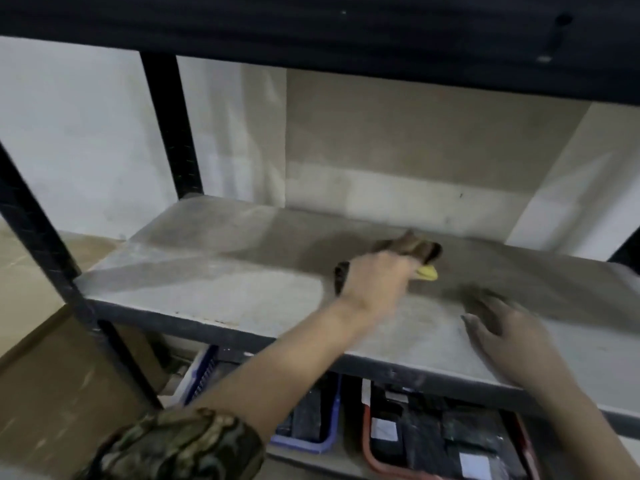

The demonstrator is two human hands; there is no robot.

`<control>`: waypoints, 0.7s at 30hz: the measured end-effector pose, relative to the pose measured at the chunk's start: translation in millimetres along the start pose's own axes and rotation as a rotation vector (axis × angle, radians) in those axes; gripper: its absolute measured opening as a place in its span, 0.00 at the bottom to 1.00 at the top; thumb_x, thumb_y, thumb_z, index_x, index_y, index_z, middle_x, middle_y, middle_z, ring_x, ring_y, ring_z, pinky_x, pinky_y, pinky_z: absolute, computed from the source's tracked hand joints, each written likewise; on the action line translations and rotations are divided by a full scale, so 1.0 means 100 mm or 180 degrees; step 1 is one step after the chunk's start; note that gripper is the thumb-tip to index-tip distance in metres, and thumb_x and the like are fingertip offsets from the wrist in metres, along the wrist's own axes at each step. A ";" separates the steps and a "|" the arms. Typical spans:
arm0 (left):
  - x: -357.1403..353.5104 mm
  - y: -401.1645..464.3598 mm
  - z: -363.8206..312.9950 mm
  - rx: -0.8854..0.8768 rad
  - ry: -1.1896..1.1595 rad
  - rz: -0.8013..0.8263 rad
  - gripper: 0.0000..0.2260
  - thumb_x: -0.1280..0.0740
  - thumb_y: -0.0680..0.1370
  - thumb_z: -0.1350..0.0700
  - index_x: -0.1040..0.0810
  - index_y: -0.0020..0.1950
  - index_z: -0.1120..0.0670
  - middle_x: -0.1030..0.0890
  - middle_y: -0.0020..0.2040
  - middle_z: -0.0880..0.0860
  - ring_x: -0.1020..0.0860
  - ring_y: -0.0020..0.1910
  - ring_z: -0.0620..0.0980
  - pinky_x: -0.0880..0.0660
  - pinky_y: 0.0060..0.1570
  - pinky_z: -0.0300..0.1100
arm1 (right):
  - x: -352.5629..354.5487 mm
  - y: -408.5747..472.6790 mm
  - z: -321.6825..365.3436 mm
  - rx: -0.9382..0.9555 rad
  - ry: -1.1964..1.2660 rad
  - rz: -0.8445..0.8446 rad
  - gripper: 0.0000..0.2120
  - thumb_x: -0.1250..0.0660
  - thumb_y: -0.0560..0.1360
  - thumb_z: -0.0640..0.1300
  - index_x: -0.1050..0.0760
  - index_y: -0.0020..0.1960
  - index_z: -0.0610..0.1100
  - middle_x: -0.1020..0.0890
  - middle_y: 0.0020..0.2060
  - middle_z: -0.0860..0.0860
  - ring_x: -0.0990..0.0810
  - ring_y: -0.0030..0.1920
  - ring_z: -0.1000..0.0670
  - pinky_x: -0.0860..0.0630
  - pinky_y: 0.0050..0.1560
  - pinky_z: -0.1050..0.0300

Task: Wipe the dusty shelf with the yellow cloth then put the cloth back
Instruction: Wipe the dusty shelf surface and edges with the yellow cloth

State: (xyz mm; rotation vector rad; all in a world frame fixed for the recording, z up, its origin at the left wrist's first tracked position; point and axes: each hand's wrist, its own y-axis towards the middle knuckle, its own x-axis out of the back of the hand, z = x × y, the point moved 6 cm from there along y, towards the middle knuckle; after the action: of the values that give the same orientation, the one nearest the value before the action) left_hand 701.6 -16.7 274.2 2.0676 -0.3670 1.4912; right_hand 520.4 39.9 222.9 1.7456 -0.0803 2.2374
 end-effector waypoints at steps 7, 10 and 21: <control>-0.76 0.37 -0.15 -0.0209 -0.0458 0.0654 0.24 0.41 0.80 0.52 0.44 0.75 0.46 0.45 0.77 0.53 0.46 0.76 0.53 0.43 0.72 0.45 | -0.03 0.04 -0.15 -0.0122 0.0189 -0.0082 0.19 0.38 0.75 0.52 0.28 0.63 0.47 0.23 0.62 0.44 0.26 0.61 0.39 0.30 0.63 0.44; -0.59 0.34 0.27 0.0091 -0.0469 0.0403 0.21 0.42 0.80 0.51 0.36 0.73 0.48 0.39 0.75 0.54 0.40 0.74 0.52 0.41 0.71 0.43 | -0.03 0.04 -0.16 -0.0061 0.0203 -0.0053 0.19 0.39 0.75 0.52 0.28 0.64 0.48 0.24 0.64 0.46 0.26 0.62 0.42 0.31 0.64 0.45; 0.38 -0.47 2.39 0.2567 0.0709 -0.0830 0.17 0.42 0.79 0.58 0.31 0.69 0.51 0.26 0.62 0.61 0.25 0.57 0.63 0.27 0.52 0.53 | -0.02 0.06 -0.14 0.0001 0.0154 -0.0070 0.20 0.40 0.76 0.52 0.30 0.66 0.48 0.28 0.68 0.48 0.30 0.67 0.43 0.34 0.67 0.47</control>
State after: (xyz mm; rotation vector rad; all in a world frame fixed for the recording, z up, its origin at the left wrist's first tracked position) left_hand 925.6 -114.3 242.3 2.3466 0.6772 1.8565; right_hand 506.0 36.9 217.9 1.6832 -0.0499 2.2626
